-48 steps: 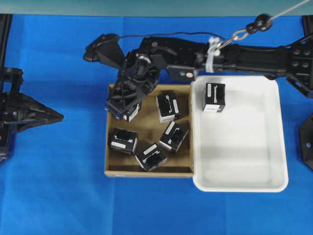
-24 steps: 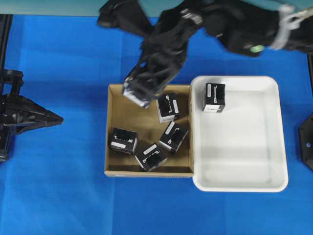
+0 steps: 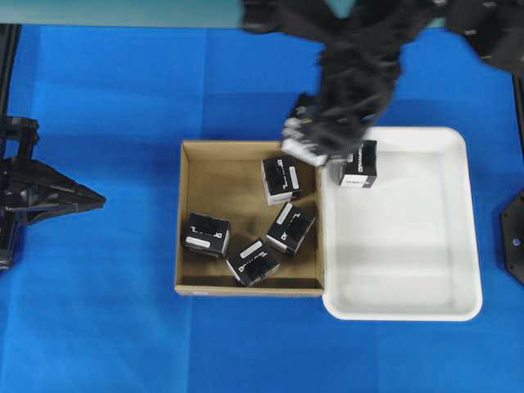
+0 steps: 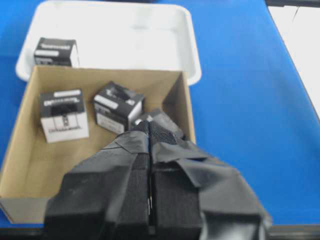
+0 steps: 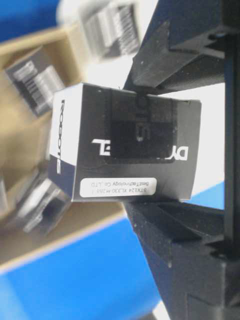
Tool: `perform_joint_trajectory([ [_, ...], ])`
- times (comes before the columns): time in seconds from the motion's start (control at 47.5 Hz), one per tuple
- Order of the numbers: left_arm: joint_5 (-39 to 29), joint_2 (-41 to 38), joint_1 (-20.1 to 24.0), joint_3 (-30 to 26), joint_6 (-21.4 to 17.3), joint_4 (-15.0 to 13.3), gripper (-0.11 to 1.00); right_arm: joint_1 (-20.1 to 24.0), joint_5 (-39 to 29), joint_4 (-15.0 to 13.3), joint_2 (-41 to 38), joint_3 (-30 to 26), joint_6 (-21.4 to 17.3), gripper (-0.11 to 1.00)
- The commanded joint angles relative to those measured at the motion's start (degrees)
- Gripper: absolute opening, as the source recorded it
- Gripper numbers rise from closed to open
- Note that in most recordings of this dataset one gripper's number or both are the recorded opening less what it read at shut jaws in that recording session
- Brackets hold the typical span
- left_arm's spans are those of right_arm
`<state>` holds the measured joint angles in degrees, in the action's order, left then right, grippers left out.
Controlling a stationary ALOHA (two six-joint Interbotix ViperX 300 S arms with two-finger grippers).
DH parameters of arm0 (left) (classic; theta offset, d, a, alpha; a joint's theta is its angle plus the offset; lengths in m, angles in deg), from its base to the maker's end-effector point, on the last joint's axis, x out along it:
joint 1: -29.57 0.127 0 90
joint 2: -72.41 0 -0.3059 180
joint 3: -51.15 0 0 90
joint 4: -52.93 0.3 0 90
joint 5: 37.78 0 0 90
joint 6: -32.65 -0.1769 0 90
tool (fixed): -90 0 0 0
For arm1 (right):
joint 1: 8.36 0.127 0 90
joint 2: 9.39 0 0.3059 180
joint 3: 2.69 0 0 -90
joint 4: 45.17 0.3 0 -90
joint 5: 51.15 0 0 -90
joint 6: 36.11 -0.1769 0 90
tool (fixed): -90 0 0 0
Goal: Pick a box that is randomly placed inside the cardboard box.
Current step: 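Lift the package and carry it right into the white tray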
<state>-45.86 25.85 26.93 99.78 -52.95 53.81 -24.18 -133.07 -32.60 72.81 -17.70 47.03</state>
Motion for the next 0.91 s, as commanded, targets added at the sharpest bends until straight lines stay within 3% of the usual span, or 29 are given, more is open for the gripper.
perform_joint_trajectory([
  [0.0, 0.26, -0.35, -0.18, -1.76, 0.00, 0.09, -0.06, -1.58, 0.09, -0.62, 5.10, 4.39, 0.18, 0.62],
  [0.274, 0.35, -0.18, -0.18, -1.76, 0.09, 0.09, -0.07, -8.53, 6.06, -0.88, 16.35, 25.58, 0.18, 0.60],
  [0.526, 0.35, -0.09, -0.09, -1.76, 0.09, 0.09, -0.07, -12.13, 16.79, -3.08, 18.28, 41.22, 1.14, 0.60],
  [0.674, 0.44, -0.09, -0.09, -1.85, 0.09, 0.09, -0.07, -14.85, 23.82, -2.99, 16.35, 45.88, -0.09, 0.60],
  [0.884, 0.44, -0.09, -0.09, -1.93, 0.18, 0.09, -0.06, -16.17, 32.61, -2.90, 11.16, 48.34, -2.99, 0.60],
])
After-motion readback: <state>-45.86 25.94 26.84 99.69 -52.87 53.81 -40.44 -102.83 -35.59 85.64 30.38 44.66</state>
